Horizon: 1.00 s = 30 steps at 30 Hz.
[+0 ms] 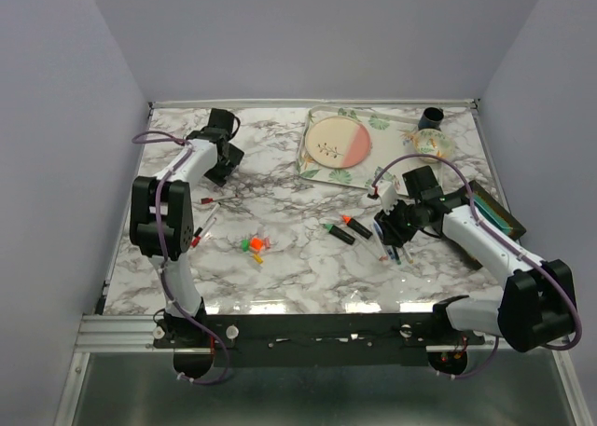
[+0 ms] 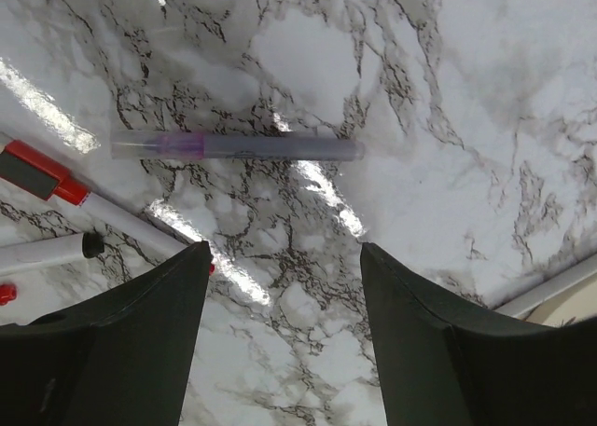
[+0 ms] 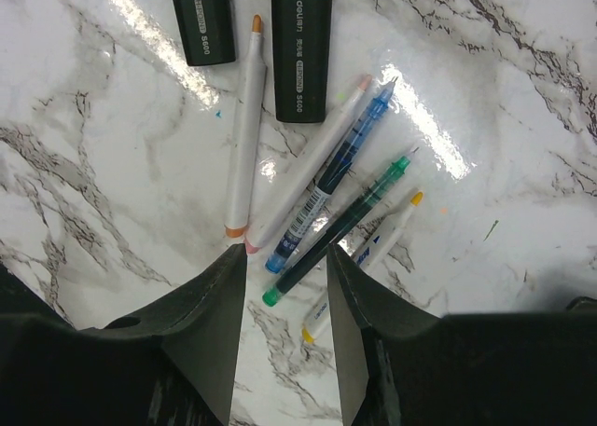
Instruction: Open the pen caps
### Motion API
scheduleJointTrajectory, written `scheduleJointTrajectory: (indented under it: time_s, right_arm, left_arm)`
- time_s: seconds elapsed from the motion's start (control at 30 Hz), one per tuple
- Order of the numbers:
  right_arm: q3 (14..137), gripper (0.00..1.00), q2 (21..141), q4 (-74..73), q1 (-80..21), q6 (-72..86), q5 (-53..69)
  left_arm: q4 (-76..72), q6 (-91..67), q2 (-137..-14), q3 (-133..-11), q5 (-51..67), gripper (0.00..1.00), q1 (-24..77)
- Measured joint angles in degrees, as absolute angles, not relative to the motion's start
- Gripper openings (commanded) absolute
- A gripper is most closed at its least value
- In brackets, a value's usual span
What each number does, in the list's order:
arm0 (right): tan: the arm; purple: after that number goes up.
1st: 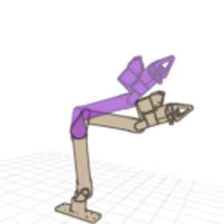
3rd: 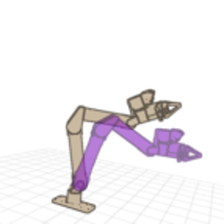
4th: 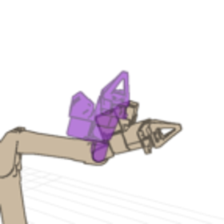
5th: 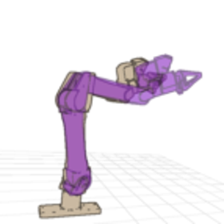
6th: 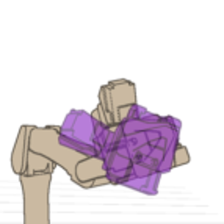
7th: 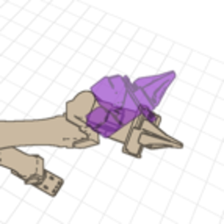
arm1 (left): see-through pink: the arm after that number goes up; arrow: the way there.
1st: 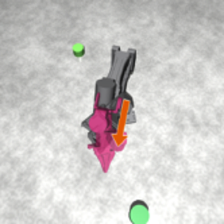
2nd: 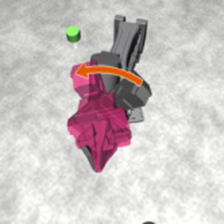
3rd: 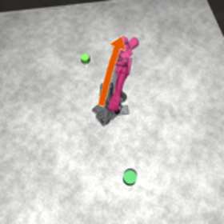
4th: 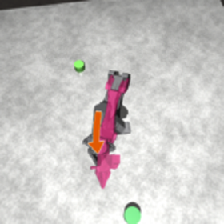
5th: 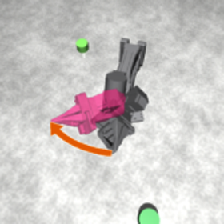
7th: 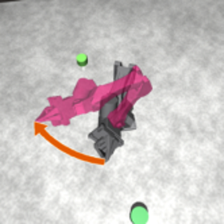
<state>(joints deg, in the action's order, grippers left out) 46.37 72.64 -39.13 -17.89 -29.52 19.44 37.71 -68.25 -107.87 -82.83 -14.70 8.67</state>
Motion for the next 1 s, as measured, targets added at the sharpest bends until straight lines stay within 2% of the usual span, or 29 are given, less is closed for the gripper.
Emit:
scheduleJointTrajectory:
  time_s: [0.27, 0.47, 0.7, 1.0]
  right_arm:
    - [46.37, 0.48, 72.29, -39.11, -17.89, -29.63, 19.86]
    - [46.37, 0.47, 72.29, -39.11, -17.89, -29.65, 19.88]
    - [46.37, 0.48, 72.29, -39.11, -17.89, -29.65, 20.03]
    - [46.37, 0.48, 72.29, -39.11, -17.89, -29.67, 20.27]
  left_arm:
    - [40.16, -73.65, -113.73, -87.02, -14.26, 0.74, 6.87]
    - [40.71, -74.96, -117.19, -89.65, -13.82, 0.79, 5.45]
    - [43.00, -75.35, -120.88, -93.38, -13.43, 0.79, 3.81]
    - [46.48, -73.71, -125.89, -100.82, -13.10, 0.48, 1.69]
